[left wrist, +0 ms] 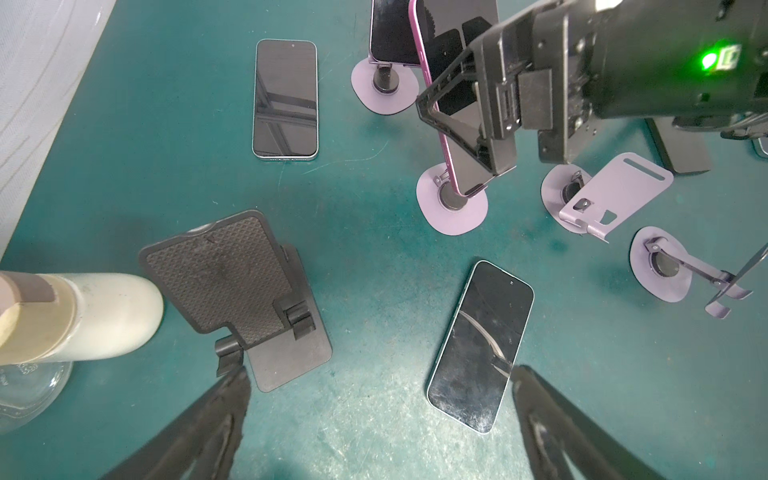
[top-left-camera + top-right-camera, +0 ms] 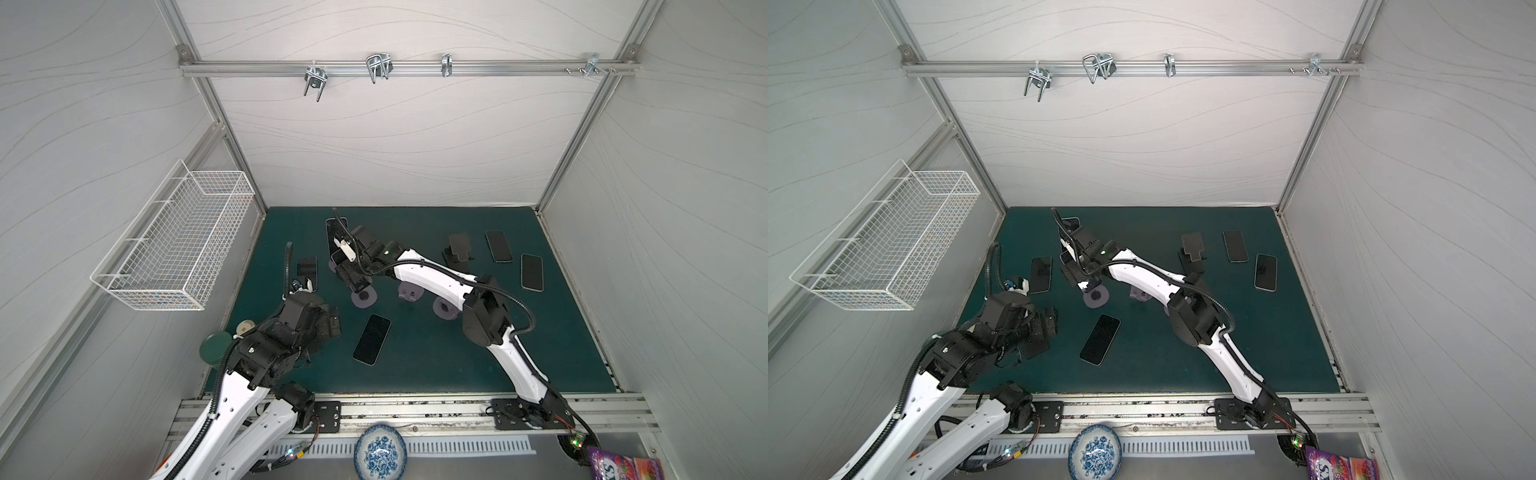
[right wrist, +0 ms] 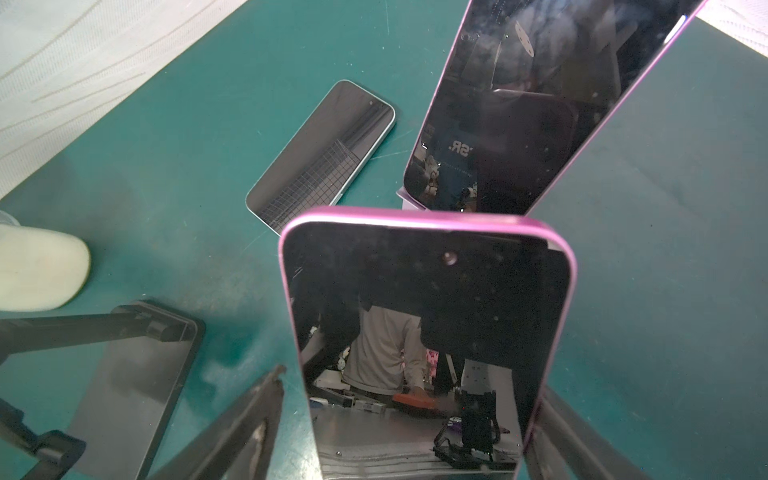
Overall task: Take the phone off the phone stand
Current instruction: 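Lower the right gripper around the pink-framed phone on the lavender stand, then close the right gripper on the pink-framed phone and lift it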
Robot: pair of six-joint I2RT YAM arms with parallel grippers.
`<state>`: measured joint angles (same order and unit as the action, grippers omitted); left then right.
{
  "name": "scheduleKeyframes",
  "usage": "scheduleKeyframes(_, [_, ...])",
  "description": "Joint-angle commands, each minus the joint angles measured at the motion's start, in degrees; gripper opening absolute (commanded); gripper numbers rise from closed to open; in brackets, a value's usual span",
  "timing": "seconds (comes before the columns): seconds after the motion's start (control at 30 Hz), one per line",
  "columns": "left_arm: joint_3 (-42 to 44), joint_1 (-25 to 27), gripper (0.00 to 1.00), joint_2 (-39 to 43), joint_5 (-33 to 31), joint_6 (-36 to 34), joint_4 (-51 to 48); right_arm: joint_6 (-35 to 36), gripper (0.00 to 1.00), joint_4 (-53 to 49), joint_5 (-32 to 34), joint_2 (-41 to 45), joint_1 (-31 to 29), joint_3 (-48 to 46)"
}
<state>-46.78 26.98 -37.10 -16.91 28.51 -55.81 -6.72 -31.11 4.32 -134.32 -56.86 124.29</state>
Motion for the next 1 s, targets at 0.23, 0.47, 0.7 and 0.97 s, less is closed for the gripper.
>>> scheduleKeyframes(0.23, [-0.2,-0.3,0.99,0.2,-0.6,0.1,1.2,1.6,0.85,2.2,1.1,2.7,0.2,-3.2])
scheduleKeyframes(0.47, [-0.1,-0.3,0.99,0.1,-0.6,0.0,1.4,2.0,0.83,2.8,1.3,3.5,0.2,-3.4])
scheduleKeyframes(0.7, [0.0,-0.3,0.99,0.2,-0.5,-0.2,1.6,2.2,0.8,2.9,1.2,3.7,0.2,-3.4])
scheduleKeyframes(0.97, [-0.1,-0.3,0.99,0.1,-0.6,-0.6,1.7,2.8,0.75,2.7,1.0,4.2,0.2,-3.7])
